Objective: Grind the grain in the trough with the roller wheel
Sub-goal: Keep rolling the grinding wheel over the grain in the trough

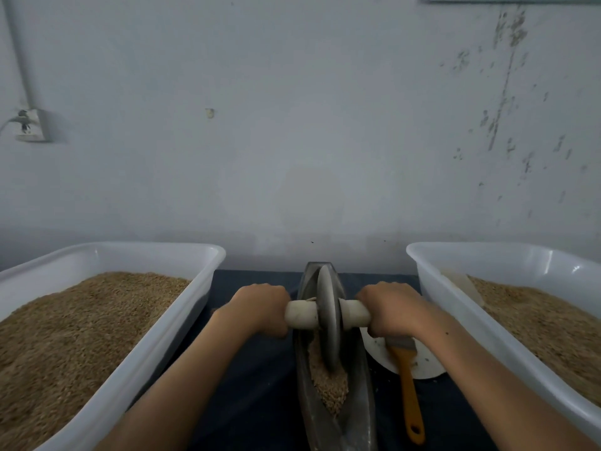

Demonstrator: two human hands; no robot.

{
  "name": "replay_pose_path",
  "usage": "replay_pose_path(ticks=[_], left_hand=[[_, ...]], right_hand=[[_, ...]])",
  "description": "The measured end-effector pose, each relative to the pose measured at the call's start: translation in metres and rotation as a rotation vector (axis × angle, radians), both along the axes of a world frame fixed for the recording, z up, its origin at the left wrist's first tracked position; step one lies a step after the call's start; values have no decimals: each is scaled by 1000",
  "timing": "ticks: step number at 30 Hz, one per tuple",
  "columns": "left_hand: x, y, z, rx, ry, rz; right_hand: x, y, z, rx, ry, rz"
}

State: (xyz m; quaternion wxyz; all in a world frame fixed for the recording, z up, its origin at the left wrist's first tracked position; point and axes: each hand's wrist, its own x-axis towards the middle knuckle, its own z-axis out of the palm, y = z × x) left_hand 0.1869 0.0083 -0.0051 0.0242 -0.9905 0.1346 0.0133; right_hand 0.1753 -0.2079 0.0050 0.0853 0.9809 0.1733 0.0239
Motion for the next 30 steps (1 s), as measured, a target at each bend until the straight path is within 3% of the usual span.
replay_pose_path(ticks=[4,6,10,14,18,22,24,27,30], left_hand=[[0,4,3,-48,181,-25],[-1,1,2,-11,70,-8],[2,-7,-9,47,-329,15],[2,-5,-15,-30,-412,16],[1,-2,-9,32,-291,-25],[0,2,2,-4,95,-16],[-1,3,3,-22,203,-16],[-2,-1,3,2,58,7],[0,-6,-4,32,-205,44]], right_hand=[[-1,0,5,22,183,-23],[1,0,3,34,154,-27],[5,1,-7,53,-64,-44],[5,5,-16,101,-279,-55],[-1,2,-7,23,-113,-37],[-5,2,6,10,175,-58],[-6,1,7,34,252,-78],[-4,2,5,35,202,-83],[0,3,-5,43,-72,-62]])
